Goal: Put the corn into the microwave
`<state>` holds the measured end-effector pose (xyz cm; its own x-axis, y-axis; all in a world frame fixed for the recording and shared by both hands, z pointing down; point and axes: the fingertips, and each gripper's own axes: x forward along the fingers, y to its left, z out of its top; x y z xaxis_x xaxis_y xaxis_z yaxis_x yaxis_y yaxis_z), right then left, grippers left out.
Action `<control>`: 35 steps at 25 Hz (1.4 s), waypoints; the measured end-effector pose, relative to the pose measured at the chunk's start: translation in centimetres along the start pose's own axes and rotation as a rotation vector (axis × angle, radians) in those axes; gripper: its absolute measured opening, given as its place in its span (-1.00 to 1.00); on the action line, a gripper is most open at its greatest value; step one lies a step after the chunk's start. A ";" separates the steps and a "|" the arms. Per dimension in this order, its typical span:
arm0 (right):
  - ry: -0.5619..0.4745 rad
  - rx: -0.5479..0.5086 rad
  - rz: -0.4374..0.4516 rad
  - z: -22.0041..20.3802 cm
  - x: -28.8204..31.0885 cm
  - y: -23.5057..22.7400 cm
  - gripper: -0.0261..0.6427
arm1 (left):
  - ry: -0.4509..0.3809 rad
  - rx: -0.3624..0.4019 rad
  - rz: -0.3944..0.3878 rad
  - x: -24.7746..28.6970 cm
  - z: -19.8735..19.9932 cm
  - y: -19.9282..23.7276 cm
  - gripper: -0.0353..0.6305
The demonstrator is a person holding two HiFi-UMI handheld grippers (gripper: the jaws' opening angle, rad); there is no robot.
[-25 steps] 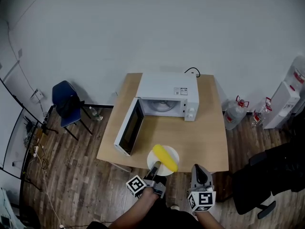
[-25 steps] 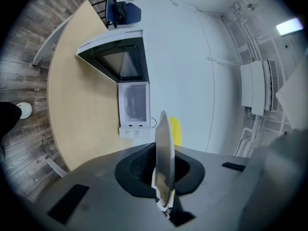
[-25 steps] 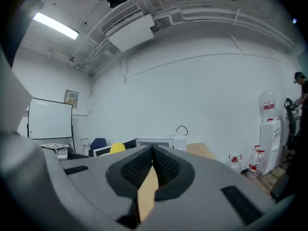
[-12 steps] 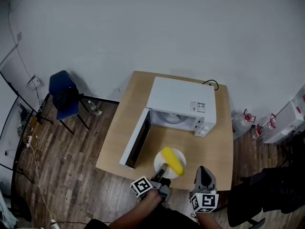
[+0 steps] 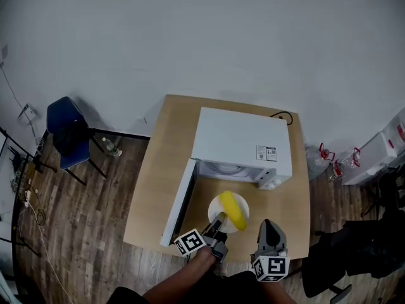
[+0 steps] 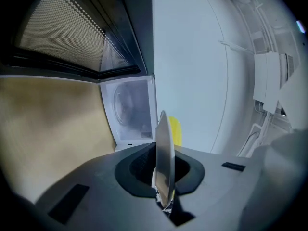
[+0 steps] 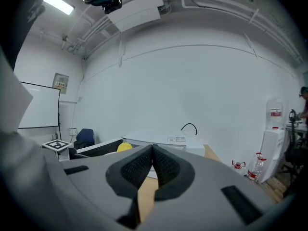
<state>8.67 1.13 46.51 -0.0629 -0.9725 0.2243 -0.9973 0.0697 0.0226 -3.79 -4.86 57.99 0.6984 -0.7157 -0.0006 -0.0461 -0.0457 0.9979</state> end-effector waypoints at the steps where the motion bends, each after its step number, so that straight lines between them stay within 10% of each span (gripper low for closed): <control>1: 0.004 0.001 -0.008 0.0 0.4 0.0 -0.74 | 0.014 0.006 0.003 0.5 0.4 0.3 -0.84; 15: 0.020 -0.019 0.013 -0.1 5.1 0.5 -0.74 | -0.040 -0.114 -0.028 5.2 3.3 3.9 -0.84; 35: 0.108 0.007 0.134 -3.4 12.9 -2.0 -0.74 | -0.099 -0.070 0.080 11.4 6.2 11.1 -0.84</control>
<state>10.01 -10.80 52.65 -0.1915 -0.9248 0.3286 -0.9805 0.1955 -0.0213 -0.77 -17.89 68.70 0.6204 -0.7805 0.0765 -0.0466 0.0606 0.9971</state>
